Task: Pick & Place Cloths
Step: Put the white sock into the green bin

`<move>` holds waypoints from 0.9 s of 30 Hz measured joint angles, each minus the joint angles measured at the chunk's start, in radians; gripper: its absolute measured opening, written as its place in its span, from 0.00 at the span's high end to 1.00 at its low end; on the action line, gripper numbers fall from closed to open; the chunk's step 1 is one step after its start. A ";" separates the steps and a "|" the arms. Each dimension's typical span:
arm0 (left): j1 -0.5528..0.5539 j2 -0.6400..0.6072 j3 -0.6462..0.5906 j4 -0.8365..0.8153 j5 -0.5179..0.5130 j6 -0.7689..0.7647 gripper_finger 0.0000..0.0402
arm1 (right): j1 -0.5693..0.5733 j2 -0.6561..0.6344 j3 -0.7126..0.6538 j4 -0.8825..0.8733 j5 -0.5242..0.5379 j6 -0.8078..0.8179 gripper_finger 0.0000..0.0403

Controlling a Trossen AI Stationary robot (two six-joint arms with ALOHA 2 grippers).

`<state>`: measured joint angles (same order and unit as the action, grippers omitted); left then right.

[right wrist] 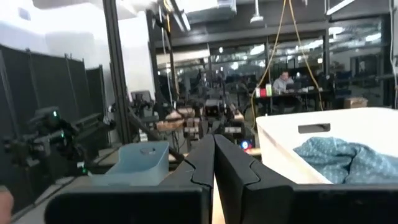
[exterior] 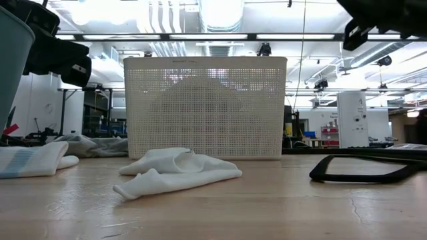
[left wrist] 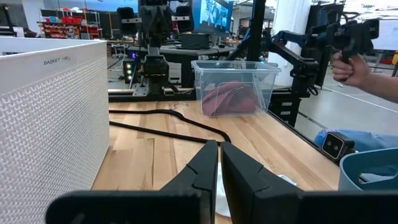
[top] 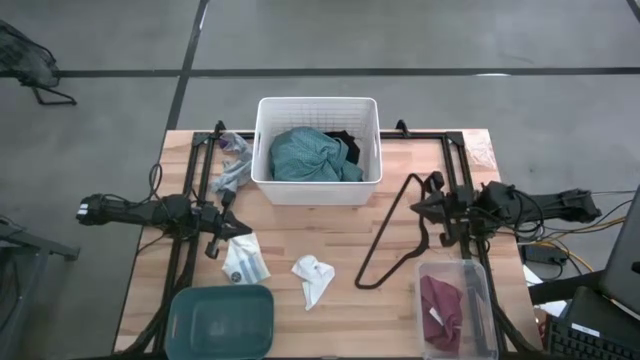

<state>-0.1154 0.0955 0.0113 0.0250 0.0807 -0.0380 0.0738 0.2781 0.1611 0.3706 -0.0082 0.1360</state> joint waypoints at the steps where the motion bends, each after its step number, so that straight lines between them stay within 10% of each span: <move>1: 0.000 0.000 0.000 0.000 0.000 0.000 0.94 | 0.000 -0.017 -0.002 0.000 0.000 0.000 0.98; 27: 0.000 0.000 0.000 0.000 0.000 0.000 0.94 | 0.000 -0.134 -0.070 -0.213 0.106 0.009 0.98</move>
<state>-0.1157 0.0953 0.0113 0.0250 0.0807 -0.0381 0.0738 0.1445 0.0914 0.1571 0.0975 0.1454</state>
